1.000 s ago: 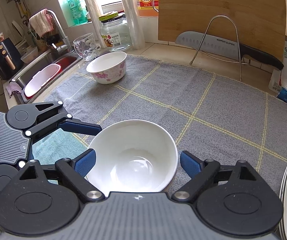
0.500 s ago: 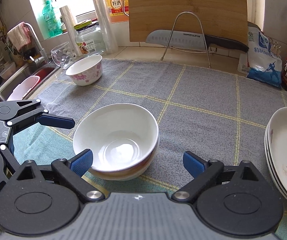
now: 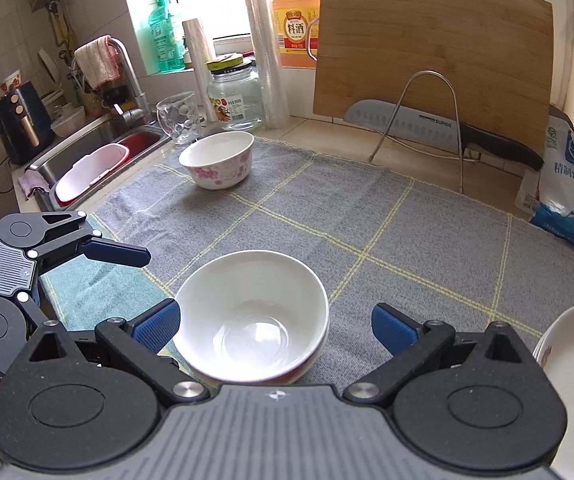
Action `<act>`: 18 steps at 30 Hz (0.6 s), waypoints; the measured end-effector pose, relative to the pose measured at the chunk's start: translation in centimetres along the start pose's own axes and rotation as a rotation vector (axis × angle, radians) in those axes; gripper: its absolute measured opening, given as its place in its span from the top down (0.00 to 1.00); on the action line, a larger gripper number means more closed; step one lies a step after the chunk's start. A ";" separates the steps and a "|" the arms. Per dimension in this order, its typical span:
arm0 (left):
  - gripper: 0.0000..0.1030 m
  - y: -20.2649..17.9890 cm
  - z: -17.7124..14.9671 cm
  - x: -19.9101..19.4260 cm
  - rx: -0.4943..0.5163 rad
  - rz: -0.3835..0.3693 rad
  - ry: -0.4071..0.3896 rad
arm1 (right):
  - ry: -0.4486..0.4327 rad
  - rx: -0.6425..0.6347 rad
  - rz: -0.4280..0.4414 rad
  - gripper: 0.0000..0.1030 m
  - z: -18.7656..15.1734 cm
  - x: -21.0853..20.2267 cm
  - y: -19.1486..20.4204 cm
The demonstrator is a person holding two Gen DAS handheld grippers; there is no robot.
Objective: Organize plates and bowls
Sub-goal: 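Move both tools to the pink-flower bowl near the sink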
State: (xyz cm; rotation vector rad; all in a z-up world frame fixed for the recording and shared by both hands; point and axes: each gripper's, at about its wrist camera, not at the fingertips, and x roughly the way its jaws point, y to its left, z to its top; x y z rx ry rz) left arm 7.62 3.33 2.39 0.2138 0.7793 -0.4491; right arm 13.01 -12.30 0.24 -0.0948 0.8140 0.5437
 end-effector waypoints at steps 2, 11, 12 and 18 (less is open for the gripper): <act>0.07 0.6 -0.1 -0.3 -0.010 0.041 -0.003 | -0.006 -0.022 0.008 0.00 0.9 0.2 0.2; 0.07 8.6 -0.5 1.0 -0.128 0.201 -0.047 | -0.016 -0.087 0.028 0.00 5.4 2.9 2.8; 0.07 9.8 -0.5 1.5 -0.133 0.214 -0.049 | -0.012 -0.090 0.026 0.00 6.1 3.5 3.3; 0.07 15.6 -0.8 4.5 -0.119 0.269 -0.059 | 0.010 -0.103 0.012 0.00 10.2 7.9 5.5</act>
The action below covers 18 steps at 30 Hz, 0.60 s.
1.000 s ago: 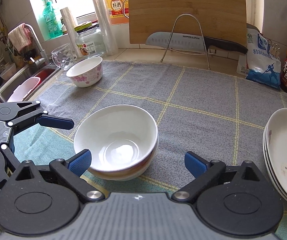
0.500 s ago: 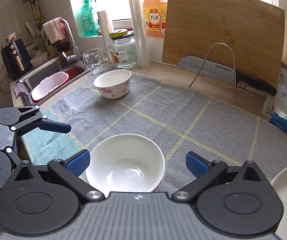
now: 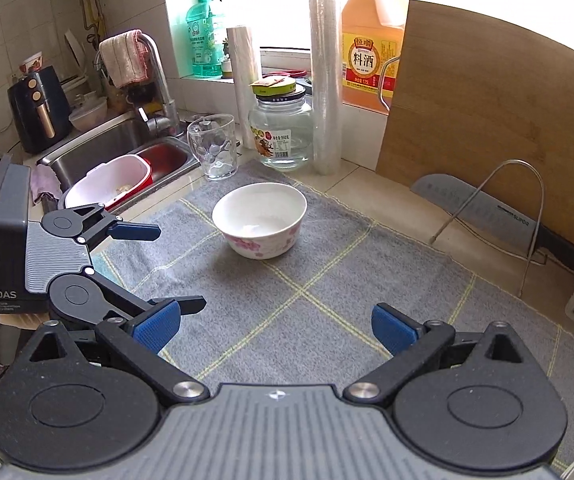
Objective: Organize plates and bowls
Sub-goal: 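Move both tools to the pink-flower bowl near the sink, then close the left tool on the bowl rim while the right tool grips its side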
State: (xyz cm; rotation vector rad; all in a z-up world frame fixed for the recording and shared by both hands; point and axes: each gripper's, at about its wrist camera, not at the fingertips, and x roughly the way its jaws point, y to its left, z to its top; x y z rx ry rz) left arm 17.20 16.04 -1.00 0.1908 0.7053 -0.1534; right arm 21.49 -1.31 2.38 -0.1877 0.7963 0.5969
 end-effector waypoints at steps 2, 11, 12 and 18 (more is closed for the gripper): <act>0.07 1.2 0.0 1.3 -0.006 -0.013 -0.002 | 0.008 -0.005 -0.008 0.00 1.3 1.6 0.5; 0.07 3.0 0.3 4.8 -0.010 -0.093 -0.026 | 0.074 -0.012 0.002 0.00 5.4 7.5 1.1; 0.07 3.1 0.4 5.1 -0.008 -0.098 -0.028 | 0.083 -0.014 0.005 0.00 5.7 8.1 1.2; 0.07 3.5 0.5 6.5 -0.013 -0.129 -0.040 | 0.126 -0.016 0.013 0.00 7.5 11.9 0.7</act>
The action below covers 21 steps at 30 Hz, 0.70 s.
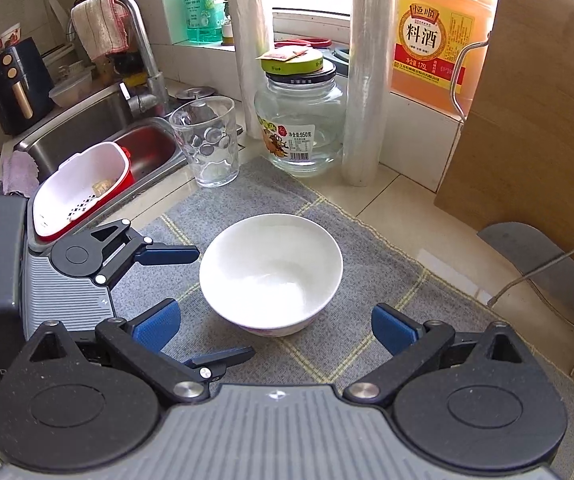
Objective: Organize plates and bowls
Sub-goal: 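Close the left tool on the bowl rim while the right tool grips its side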
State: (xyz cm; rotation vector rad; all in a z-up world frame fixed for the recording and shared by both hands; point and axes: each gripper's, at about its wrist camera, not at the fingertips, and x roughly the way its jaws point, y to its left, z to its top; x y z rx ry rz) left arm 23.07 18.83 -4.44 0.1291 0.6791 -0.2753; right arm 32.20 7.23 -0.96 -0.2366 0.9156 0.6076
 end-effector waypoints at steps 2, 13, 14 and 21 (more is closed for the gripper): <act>0.07 0.1 0.0 0.4 0.001 -0.006 -0.002 | 0.009 0.003 0.008 0.00 0.5 1.1 -0.3; 0.09 0.8 0.2 1.4 -0.008 -0.062 -0.010 | 0.067 0.009 0.037 0.09 2.5 5.7 -1.7; 0.09 0.9 0.3 1.5 -0.009 -0.068 -0.008 | 0.072 0.010 0.040 0.12 2.6 6.0 -1.8; 0.09 1.2 0.5 1.6 -0.022 -0.094 -0.018 | 0.090 0.006 0.064 0.18 3.2 7.3 -2.3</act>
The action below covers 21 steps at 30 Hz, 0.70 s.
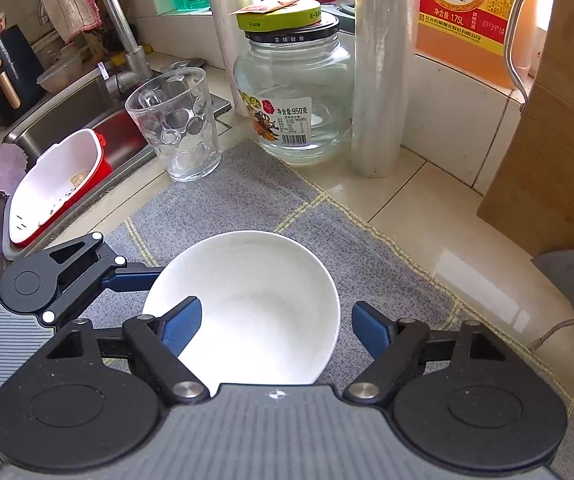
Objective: Organize plates and bowls
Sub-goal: 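Close the left tool on the bowl rim while the right tool grips its side, then carry the pink-flower bowl with both tools to the two stacked bowls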
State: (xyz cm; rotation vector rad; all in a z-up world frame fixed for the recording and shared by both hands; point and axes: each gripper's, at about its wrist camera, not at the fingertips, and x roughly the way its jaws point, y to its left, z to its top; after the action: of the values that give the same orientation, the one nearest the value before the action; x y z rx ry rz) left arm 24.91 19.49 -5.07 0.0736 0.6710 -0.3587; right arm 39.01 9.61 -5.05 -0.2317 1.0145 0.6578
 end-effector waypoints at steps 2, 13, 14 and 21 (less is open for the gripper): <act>0.10 0.0 0.0 0.0 0.003 -0.002 0.000 | 0.002 -0.003 0.005 0.22 0.1 0.2 0.0; 0.12 0.1 0.1 0.2 0.006 -0.011 0.003 | 0.008 -0.010 0.018 0.28 0.2 0.5 0.0; 0.12 0.0 0.2 0.1 0.007 -0.011 0.005 | 0.008 -0.010 0.018 0.28 0.2 0.5 0.0; 0.12 -0.4 0.4 -0.4 0.033 -0.004 0.018 | -0.002 -0.013 0.030 0.28 -0.1 -0.3 0.4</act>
State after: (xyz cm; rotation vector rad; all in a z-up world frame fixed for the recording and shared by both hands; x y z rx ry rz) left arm 24.73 19.21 -4.52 0.1071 0.6827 -0.3733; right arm 38.55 9.75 -4.77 -0.2273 1.0140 0.6917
